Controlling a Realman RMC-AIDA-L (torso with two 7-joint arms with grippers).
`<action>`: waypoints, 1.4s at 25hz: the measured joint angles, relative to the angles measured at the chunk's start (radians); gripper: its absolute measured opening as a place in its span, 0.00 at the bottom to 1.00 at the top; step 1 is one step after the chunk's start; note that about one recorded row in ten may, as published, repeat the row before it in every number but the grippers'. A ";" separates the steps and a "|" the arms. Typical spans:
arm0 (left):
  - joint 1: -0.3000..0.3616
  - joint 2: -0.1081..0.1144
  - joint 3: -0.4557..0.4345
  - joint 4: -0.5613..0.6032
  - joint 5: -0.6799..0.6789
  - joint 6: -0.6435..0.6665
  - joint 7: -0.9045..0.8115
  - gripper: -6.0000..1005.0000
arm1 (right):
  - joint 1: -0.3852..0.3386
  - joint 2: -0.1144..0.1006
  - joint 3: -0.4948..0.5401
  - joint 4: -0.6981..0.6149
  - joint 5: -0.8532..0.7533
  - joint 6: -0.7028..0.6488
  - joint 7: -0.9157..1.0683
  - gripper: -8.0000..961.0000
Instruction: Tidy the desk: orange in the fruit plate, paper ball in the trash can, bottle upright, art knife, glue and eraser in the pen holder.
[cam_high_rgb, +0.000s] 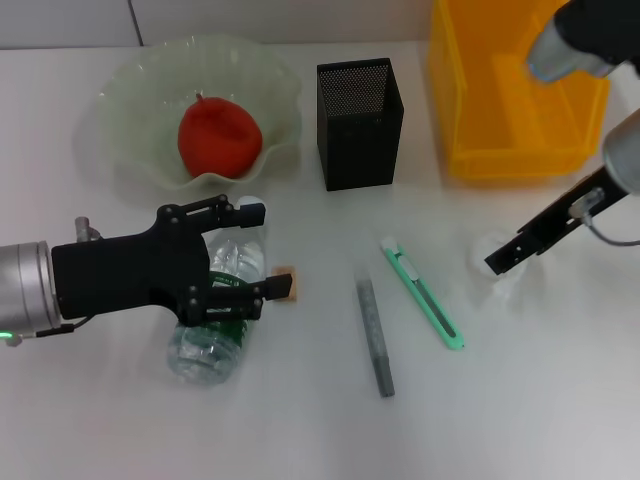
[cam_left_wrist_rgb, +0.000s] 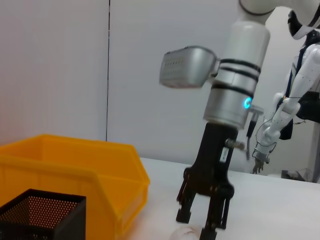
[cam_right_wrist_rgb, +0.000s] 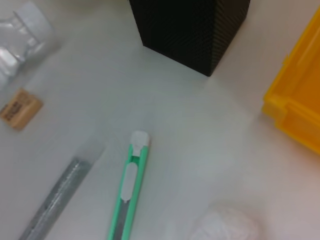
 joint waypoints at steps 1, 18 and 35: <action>-0.001 0.000 0.000 0.000 0.000 0.000 0.003 0.84 | 0.006 0.000 -0.007 0.024 -0.001 0.020 0.000 0.71; 0.003 -0.001 -0.005 -0.025 -0.007 -0.009 0.044 0.83 | 0.003 -0.002 0.087 -0.120 0.002 -0.012 -0.001 0.65; 0.003 -0.001 -0.012 -0.026 -0.014 0.021 0.048 0.83 | 0.158 -0.088 0.379 0.128 0.066 0.350 -0.217 0.60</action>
